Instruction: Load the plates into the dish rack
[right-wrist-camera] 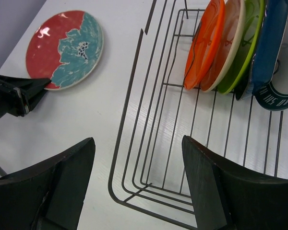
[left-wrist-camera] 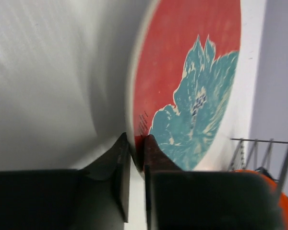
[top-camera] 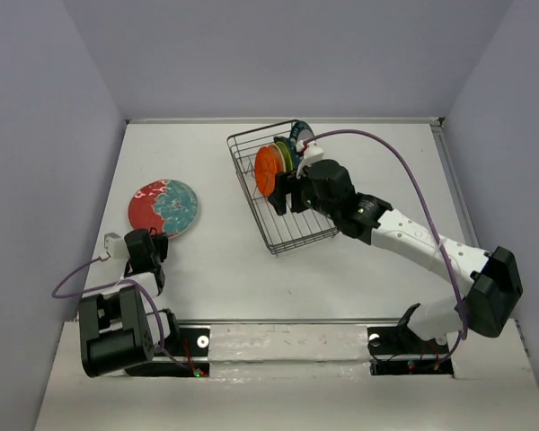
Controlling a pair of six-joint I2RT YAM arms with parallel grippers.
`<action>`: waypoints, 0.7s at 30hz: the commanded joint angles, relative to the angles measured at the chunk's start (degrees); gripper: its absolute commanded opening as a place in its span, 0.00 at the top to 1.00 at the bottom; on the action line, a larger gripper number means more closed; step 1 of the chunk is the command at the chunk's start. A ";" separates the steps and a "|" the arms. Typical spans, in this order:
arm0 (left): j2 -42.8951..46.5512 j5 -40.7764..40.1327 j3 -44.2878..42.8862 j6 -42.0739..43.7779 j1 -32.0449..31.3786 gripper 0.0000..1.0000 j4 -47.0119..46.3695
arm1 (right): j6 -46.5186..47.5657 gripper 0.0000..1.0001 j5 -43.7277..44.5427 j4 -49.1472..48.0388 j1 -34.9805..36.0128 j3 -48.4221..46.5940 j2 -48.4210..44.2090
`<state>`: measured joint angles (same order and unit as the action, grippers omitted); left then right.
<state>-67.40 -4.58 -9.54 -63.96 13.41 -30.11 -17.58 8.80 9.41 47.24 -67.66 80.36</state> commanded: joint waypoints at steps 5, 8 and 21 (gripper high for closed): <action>2.43 7.82 2.77 2.53 0.57 0.95 -10.14 | -0.61 0.22 -5.88 -3.26 0.04 -1.95 0.15; 9.81 10.28 2.16 3.84 0.57 0.95 -10.23 | -0.87 0.13 -8.79 -3.26 0.04 -3.52 0.76; 24.07 22.60 -11.01 6.83 -0.58 0.95 -8.39 | -2.45 0.00 -22.42 -2.82 0.04 -17.67 10.87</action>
<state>-45.41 12.51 -11.00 -56.93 13.47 -24.88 -19.55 -10.66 8.38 47.24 -79.64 88.90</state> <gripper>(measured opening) 0.124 0.994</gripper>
